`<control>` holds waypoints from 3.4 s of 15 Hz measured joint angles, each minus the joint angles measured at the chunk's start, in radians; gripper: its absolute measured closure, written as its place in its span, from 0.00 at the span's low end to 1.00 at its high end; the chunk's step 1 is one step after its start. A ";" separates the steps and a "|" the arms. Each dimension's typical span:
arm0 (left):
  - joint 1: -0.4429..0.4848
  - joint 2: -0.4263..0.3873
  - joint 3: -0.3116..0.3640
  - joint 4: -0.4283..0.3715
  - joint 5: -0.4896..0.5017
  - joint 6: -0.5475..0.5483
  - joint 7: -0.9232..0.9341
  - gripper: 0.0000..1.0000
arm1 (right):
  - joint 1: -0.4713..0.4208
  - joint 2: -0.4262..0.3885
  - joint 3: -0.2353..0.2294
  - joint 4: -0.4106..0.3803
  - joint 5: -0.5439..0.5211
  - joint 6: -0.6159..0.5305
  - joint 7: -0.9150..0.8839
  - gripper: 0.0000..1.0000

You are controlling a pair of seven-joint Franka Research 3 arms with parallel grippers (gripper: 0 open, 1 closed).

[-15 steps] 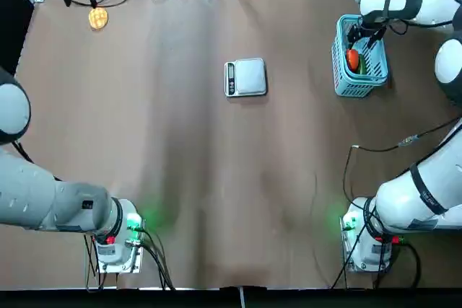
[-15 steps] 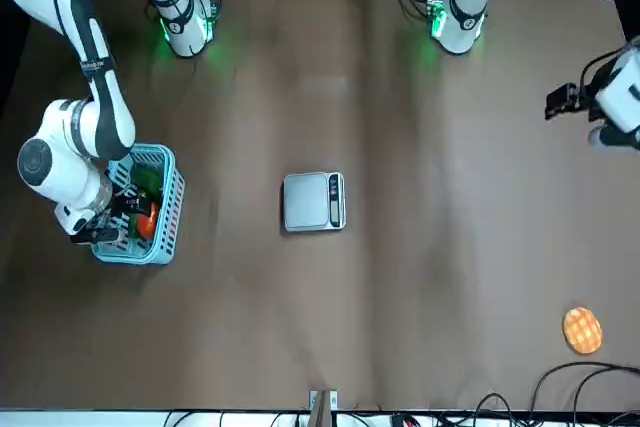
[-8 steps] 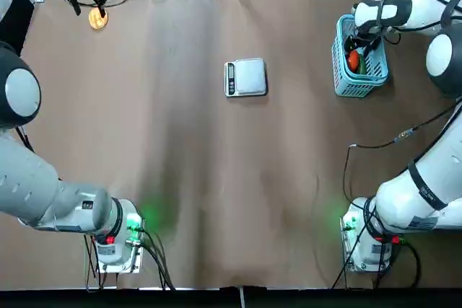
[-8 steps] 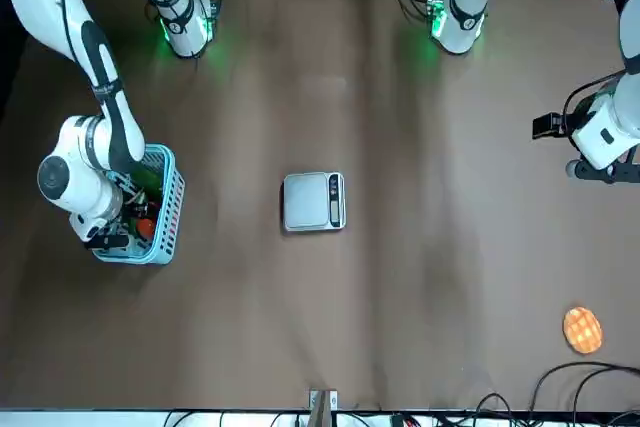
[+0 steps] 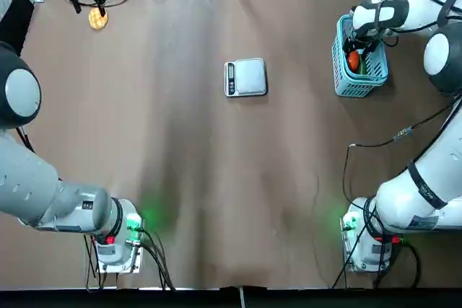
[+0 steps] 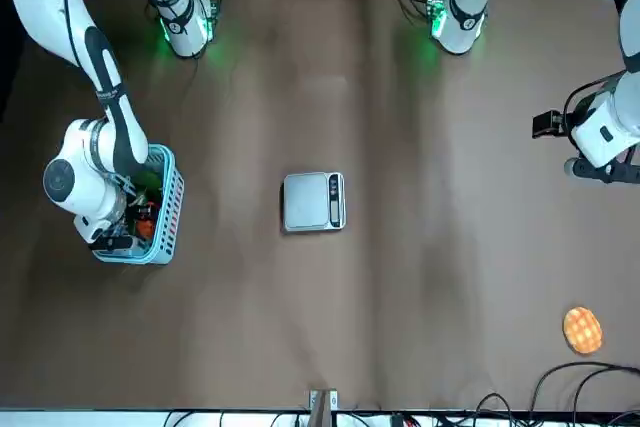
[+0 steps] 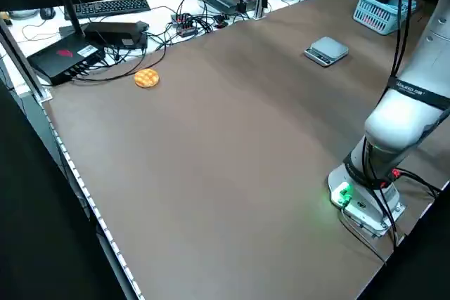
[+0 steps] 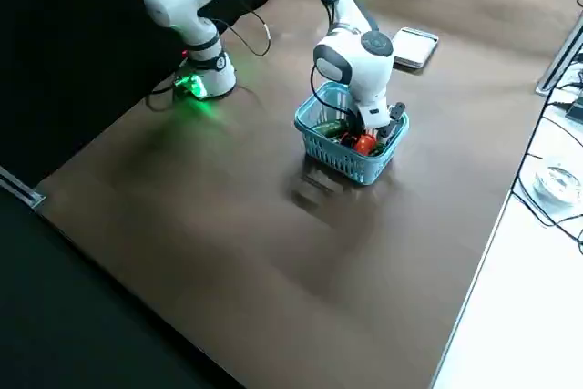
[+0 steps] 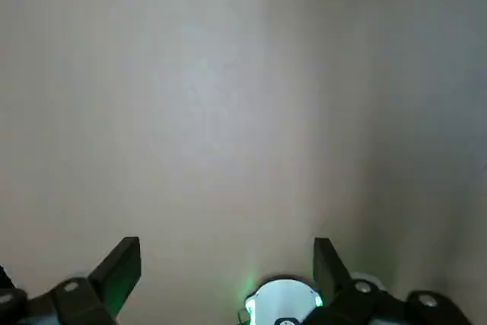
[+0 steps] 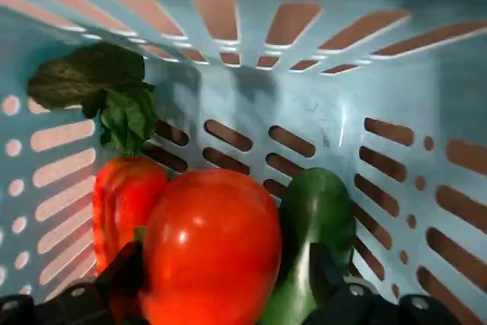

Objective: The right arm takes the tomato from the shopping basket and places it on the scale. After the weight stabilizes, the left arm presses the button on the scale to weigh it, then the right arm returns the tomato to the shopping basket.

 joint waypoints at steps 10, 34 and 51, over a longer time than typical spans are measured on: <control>-0.016 0.005 -0.024 -0.001 0.000 -0.053 0.305 0.00 | 0.002 0.006 0.004 0.004 0.003 0.000 -0.001 0.27; -0.026 0.104 -0.166 0.028 -0.027 0.144 0.996 0.00 | 0.258 -0.134 0.087 0.286 0.486 -0.509 -0.053 0.27; -0.148 0.209 -0.301 -0.013 -0.041 0.316 0.959 0.45 | 0.464 0.215 0.087 0.286 1.069 -0.203 -0.434 0.27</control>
